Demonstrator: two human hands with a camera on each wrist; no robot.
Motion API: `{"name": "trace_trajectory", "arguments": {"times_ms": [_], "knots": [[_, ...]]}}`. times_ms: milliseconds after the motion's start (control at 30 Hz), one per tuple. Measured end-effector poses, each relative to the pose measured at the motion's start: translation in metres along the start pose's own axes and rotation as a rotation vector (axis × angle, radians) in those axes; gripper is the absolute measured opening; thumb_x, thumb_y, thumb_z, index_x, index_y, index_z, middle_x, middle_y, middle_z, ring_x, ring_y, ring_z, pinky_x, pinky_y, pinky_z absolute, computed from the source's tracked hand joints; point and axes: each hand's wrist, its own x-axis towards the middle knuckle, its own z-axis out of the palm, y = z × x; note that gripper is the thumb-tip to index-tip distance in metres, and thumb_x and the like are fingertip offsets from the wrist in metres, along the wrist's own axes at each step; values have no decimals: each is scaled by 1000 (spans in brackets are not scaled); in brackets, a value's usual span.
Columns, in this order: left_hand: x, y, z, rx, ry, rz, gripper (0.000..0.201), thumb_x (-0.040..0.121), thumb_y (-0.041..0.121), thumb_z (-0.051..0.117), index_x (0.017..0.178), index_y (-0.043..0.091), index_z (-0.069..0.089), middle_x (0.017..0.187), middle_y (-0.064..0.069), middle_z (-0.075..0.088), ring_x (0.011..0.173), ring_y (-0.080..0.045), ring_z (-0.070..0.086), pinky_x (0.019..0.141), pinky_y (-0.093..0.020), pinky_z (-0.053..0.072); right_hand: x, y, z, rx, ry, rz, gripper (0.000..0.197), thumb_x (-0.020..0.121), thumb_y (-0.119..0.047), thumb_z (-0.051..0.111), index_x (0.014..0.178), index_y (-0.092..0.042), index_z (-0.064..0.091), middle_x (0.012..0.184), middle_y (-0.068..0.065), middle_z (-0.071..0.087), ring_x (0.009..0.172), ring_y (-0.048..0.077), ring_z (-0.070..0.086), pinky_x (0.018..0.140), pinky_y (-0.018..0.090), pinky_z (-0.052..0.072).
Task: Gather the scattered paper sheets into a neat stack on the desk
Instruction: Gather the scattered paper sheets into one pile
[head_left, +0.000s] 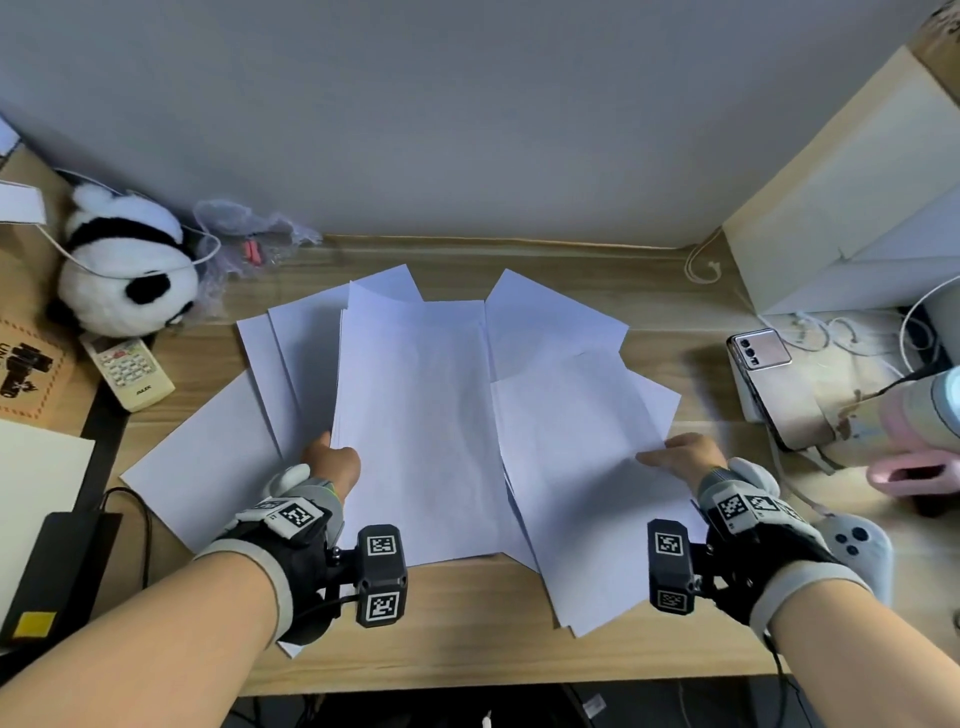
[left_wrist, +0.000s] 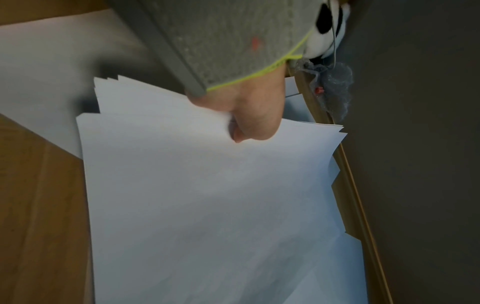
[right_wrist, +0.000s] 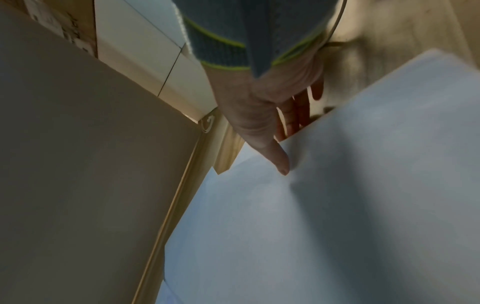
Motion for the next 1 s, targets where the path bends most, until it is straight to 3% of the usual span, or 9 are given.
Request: {"name": "trace_trajectory", "arguments": {"times_ms": [167,267,400,500,633,767,867,933,1000], "knots": [[-4,-1,2,27,-57,-24,46,86,-7,35,127,3,55,128,-19,61,117,-38,57,98,-40,46,-18,0,3,-122,-168,-27,42,83,-19,67,116,5,59,110,18,64,103,33,61,75,30,45],[-10,3,0,45,-97,-27,47,89,-8,38,134,0,48,134,-18,56,118,-35,55,99,-38,43,-27,-12,-19,-126,60,-151,35,89,-17,56,116,6,60,113,24,62,105,35,60,76,30,39],[-11,5,3,51,-220,-19,45,90,-8,43,135,-3,45,125,-12,56,99,-18,44,77,-25,40,-50,-41,-48,528,280,-332,12,80,-19,51,83,-11,59,80,8,59,69,16,54,50,15,43],[-9,3,8,70,-290,-22,42,88,-9,47,130,-5,48,122,-18,59,98,-20,47,82,-27,37,-66,-65,-42,725,132,-382,23,89,-4,49,71,-15,56,45,-14,59,40,0,47,39,11,38],[-9,4,12,52,-330,-25,40,87,-4,52,127,-6,53,124,-23,60,103,-29,57,94,-37,45,-74,-79,3,650,-198,-365,26,92,-4,49,70,-16,55,42,-6,58,39,6,49,40,14,38],[3,-4,14,-67,-291,-79,65,92,49,40,136,3,48,142,-17,50,131,-32,48,113,-43,34,-84,-80,61,320,-214,-328,23,89,-7,53,68,-17,52,63,0,49,57,16,43,43,16,36],[50,-37,29,-189,-249,-193,118,50,97,31,138,20,47,144,-5,50,132,-28,48,113,-46,33,-87,-76,90,237,-232,-299,8,87,-5,51,84,-9,57,68,4,53,71,23,49,51,22,36],[23,-18,20,-181,-334,-195,110,55,91,45,141,21,44,147,-2,45,136,-26,43,116,-42,29,-89,-72,100,246,-294,-280,9,90,-8,50,87,-12,58,71,4,53,68,21,48,52,23,36],[-11,5,10,-91,-385,-105,70,86,41,61,142,5,38,146,-12,44,134,-27,43,113,-37,31,-86,-70,100,270,-280,-263,25,90,-12,51,66,-17,53,58,0,44,55,17,39,47,22,33]]}}
